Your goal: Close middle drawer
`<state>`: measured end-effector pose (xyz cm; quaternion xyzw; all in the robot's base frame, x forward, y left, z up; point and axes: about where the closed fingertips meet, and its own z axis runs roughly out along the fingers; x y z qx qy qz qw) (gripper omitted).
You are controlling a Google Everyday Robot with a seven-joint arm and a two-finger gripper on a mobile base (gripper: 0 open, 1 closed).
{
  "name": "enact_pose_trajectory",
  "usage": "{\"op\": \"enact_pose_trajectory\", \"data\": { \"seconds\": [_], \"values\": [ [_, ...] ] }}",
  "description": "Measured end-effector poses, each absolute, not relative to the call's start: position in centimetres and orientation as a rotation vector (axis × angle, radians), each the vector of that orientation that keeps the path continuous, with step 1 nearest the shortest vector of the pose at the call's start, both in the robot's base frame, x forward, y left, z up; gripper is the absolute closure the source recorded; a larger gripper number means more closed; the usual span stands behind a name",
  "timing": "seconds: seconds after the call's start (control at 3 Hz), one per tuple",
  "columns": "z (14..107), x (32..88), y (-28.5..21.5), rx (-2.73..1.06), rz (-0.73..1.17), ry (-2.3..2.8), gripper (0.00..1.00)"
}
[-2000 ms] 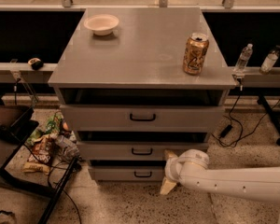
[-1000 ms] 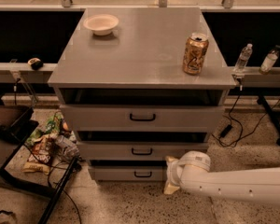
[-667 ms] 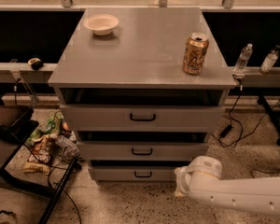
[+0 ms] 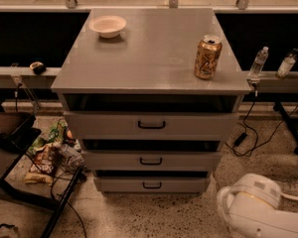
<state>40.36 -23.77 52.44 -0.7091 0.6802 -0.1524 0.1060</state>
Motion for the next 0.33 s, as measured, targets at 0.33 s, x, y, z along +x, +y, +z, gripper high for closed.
{"op": "enact_pose_trajectory", "data": {
  "seconds": [0.33],
  "values": [
    [60.78,40.11,-27.61,-2.000,-0.607,2.028,1.00]
  ]
}}
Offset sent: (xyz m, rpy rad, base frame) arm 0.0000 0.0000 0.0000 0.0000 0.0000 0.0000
